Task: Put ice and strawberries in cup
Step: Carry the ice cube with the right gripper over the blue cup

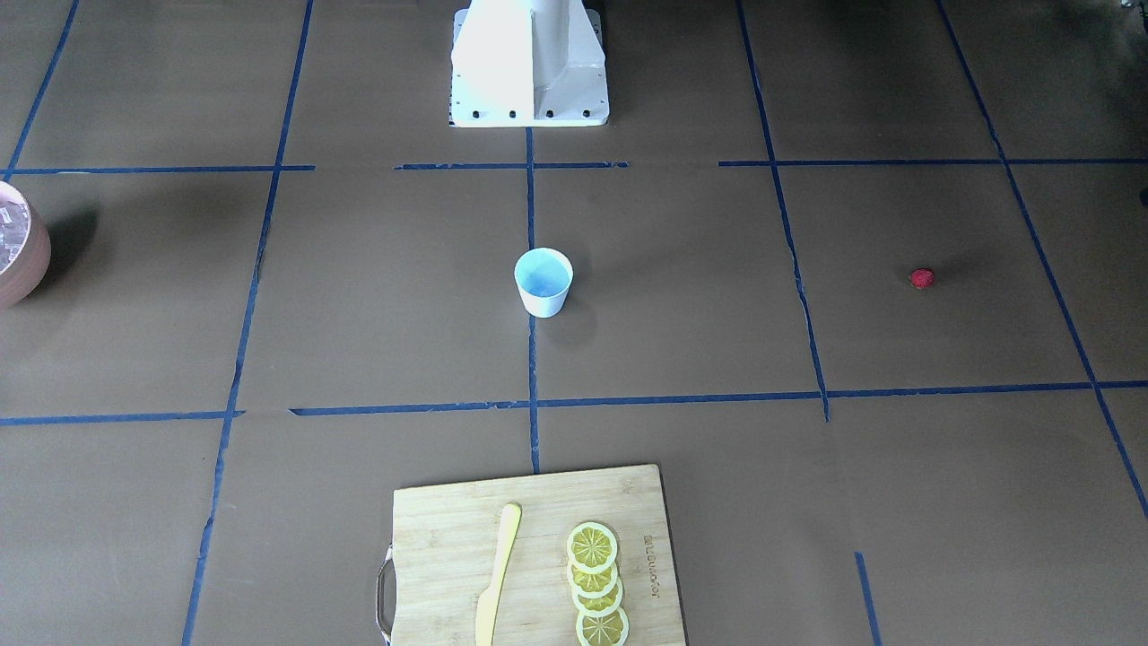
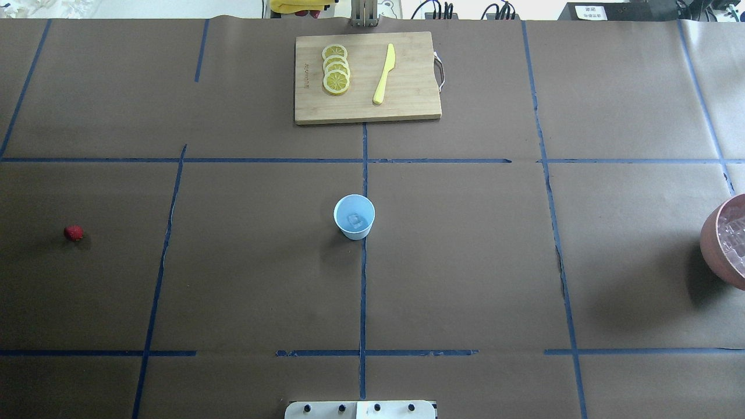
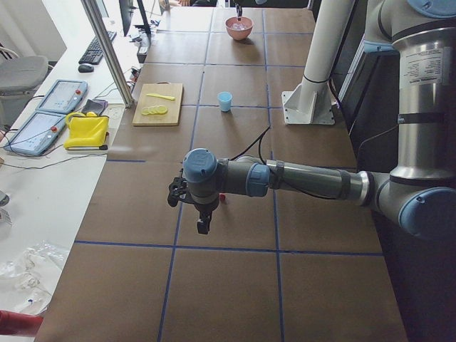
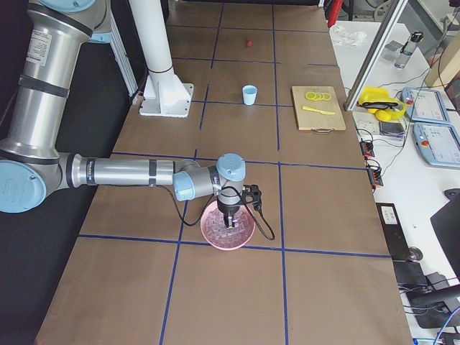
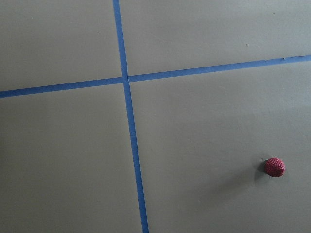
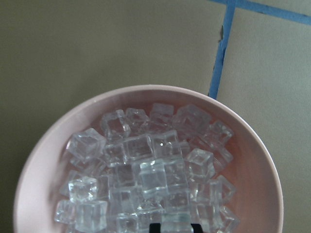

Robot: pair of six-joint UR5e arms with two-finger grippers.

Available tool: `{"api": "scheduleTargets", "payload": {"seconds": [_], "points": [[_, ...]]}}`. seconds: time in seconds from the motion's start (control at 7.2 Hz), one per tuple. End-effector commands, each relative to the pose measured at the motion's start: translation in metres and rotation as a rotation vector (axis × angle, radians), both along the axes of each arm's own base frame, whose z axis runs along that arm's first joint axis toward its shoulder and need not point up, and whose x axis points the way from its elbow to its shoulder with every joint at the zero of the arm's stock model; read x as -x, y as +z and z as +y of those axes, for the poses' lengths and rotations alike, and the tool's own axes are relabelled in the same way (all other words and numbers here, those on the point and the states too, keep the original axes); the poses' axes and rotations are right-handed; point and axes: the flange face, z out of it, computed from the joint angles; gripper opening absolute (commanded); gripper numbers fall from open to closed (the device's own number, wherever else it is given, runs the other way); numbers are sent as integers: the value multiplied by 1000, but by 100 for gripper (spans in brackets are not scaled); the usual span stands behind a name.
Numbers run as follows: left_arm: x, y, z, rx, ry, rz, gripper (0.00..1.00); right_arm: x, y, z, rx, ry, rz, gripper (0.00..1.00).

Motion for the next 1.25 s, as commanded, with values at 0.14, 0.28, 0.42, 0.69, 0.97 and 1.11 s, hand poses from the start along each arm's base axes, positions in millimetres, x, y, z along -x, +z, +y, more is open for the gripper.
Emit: {"api": "scheduleTargets", "payload": {"seconds": [0.14,0.28,0.42,0.69,0.97,1.11], "points": [[0,-2,4,-1,0,0,100,68,-130,-42,121,208,-190,0],[0,-2,4,-1,0,0,100,121,-187,-54,196,267,-248,0],[0,-2,4,0,0,0,100,182,-255,-65,247,321,-310,0],[0,-2,4,-1,0,0,100,315,-353,-35,286,372,-370,0],[0,-3,4,-4,0,0,100,415,-415,-9,308,435,-408,1],[0,-3,4,-4,0,0,100,439,-432,-3,296,443,-420,1]]}}
